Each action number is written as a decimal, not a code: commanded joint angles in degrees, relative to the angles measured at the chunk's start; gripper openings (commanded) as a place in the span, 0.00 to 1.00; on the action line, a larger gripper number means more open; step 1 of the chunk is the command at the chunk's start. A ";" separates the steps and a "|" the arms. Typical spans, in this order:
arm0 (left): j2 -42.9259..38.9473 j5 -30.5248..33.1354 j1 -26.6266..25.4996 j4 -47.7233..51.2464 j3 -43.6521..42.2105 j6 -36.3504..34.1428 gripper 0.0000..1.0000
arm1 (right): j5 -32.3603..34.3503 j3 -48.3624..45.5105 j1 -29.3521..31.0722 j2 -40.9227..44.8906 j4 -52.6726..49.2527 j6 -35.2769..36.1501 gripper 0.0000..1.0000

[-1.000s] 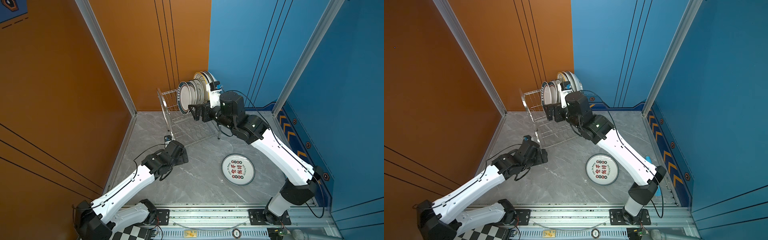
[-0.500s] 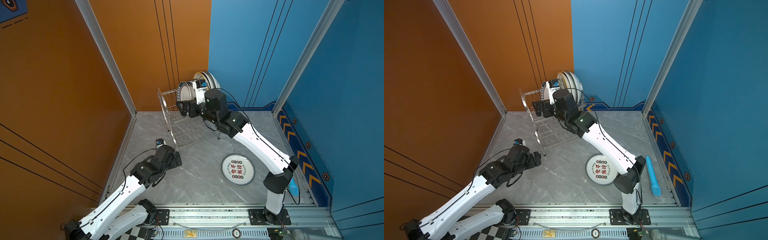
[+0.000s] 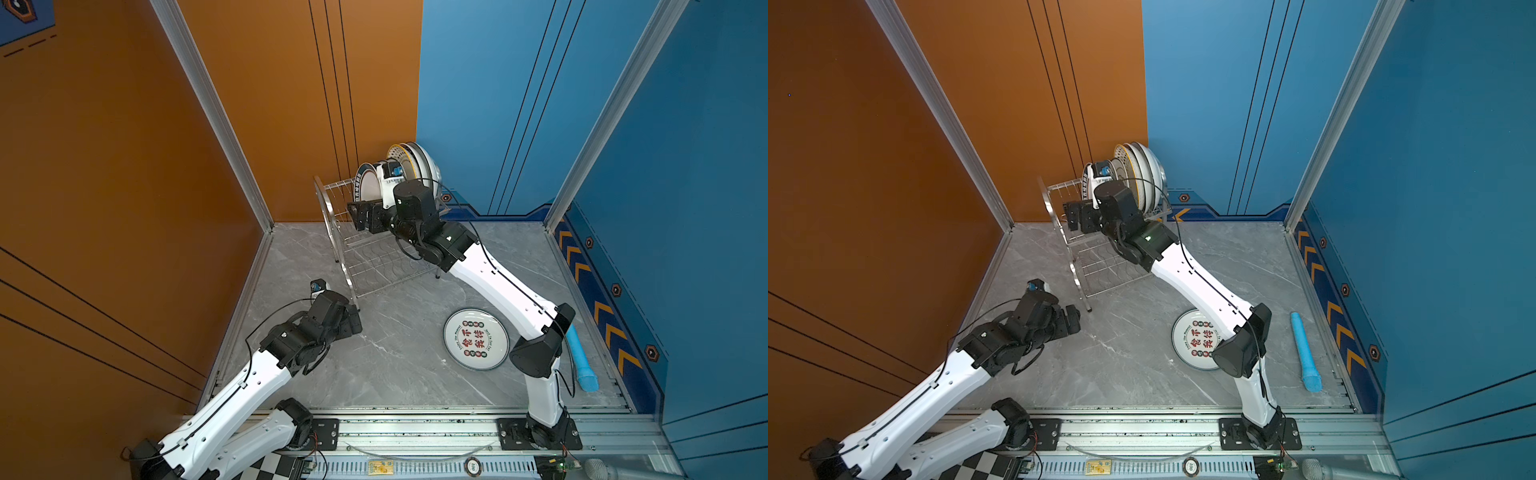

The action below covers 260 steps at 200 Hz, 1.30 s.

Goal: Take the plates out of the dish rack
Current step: 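Lower the right gripper onto the rim of the nearest green-rimmed plate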

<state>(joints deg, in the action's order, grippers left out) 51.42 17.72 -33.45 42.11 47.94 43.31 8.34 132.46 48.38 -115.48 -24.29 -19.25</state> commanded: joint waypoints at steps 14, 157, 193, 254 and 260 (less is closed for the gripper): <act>-1.28 -0.83 0.53 1.66 -1.40 -0.59 0.98 | 3.05 3.78 0.02 -2.93 1.39 1.31 1.00; -2.68 -2.07 2.03 1.75 -2.68 -0.16 0.98 | 18.34 8.40 1.44 -9.93 2.59 9.31 0.48; -3.06 -2.33 2.63 2.16 -2.93 0.56 0.98 | 18.64 8.61 1.56 -10.29 3.05 10.01 0.37; -4.62 -3.94 4.90 2.23 -3.74 1.60 0.98 | 21.27 10.24 3.03 -11.66 2.45 13.14 0.31; -4.66 -3.94 5.03 2.25 -3.77 1.65 0.98 | 21.89 10.73 3.19 -11.93 2.21 13.59 0.30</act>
<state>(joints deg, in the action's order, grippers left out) 47.57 15.33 -29.36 43.18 44.97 44.29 27.14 140.33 50.13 -125.89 -22.28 -8.62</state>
